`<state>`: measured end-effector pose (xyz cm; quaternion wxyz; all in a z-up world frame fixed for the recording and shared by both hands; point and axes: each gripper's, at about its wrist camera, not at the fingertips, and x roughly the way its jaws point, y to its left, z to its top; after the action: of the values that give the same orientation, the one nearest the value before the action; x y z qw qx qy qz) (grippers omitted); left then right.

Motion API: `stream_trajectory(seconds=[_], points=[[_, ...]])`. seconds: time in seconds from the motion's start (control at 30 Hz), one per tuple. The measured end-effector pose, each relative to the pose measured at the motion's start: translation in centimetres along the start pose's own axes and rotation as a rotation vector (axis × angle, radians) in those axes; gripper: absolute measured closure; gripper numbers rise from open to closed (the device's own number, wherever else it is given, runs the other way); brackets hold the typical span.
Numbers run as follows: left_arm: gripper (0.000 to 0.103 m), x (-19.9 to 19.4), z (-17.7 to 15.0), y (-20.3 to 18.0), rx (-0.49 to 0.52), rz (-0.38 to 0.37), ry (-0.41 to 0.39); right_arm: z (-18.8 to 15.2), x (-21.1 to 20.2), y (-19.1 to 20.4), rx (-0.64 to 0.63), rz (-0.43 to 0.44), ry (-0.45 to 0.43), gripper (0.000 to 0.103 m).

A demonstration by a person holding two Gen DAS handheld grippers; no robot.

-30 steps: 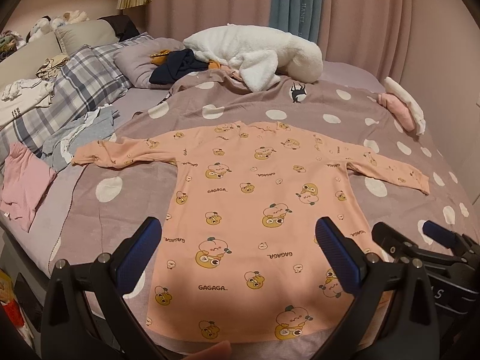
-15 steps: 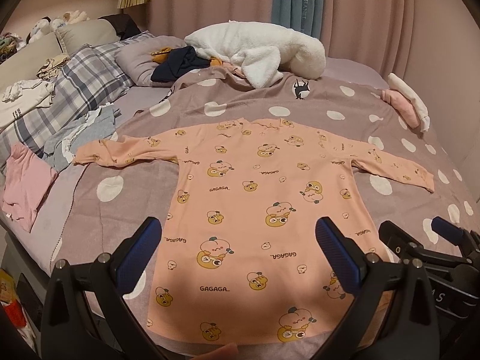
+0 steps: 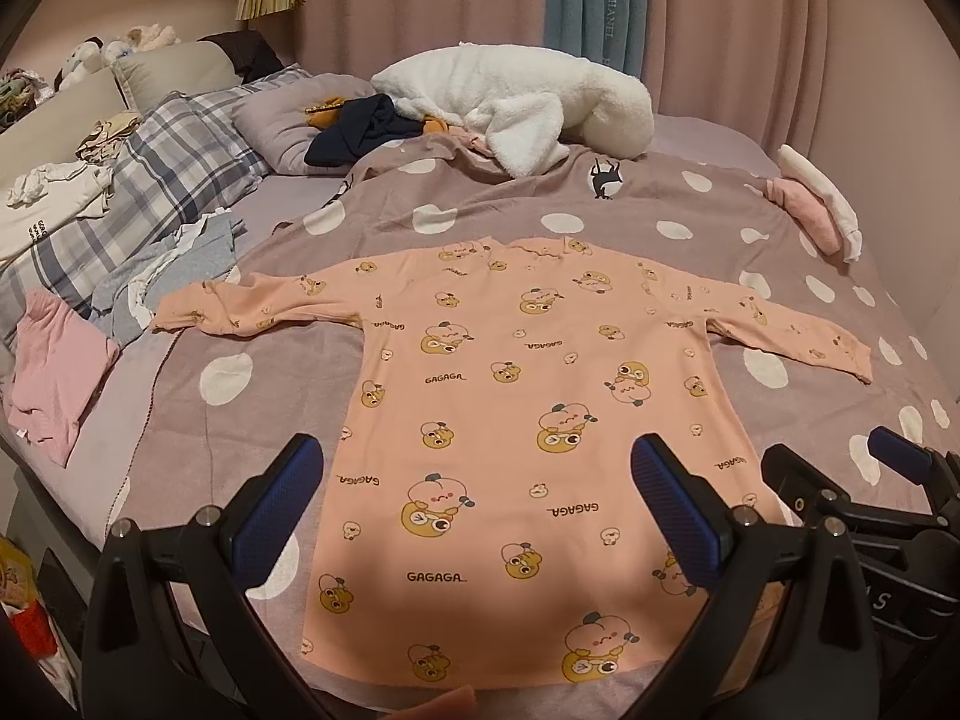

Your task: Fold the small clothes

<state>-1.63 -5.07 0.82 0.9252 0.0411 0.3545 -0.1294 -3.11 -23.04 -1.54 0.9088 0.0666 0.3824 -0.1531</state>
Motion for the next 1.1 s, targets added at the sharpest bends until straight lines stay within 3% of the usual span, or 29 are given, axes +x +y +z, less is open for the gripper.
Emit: stream_trajectory(seconds=[0.23, 1.1], points=[[0.000, -0.05, 0.15, 0.05, 0.005, 0.025, -0.006, 0.05, -0.31, 0.08, -0.012, -0.011, -0.008, 0.000], [0.000, 0.28, 0.10, 0.27, 0.003, 0.000, 0.006, 0.05, -0.17, 0.83, -0.063, -0.055, -0.019, 0.000]])
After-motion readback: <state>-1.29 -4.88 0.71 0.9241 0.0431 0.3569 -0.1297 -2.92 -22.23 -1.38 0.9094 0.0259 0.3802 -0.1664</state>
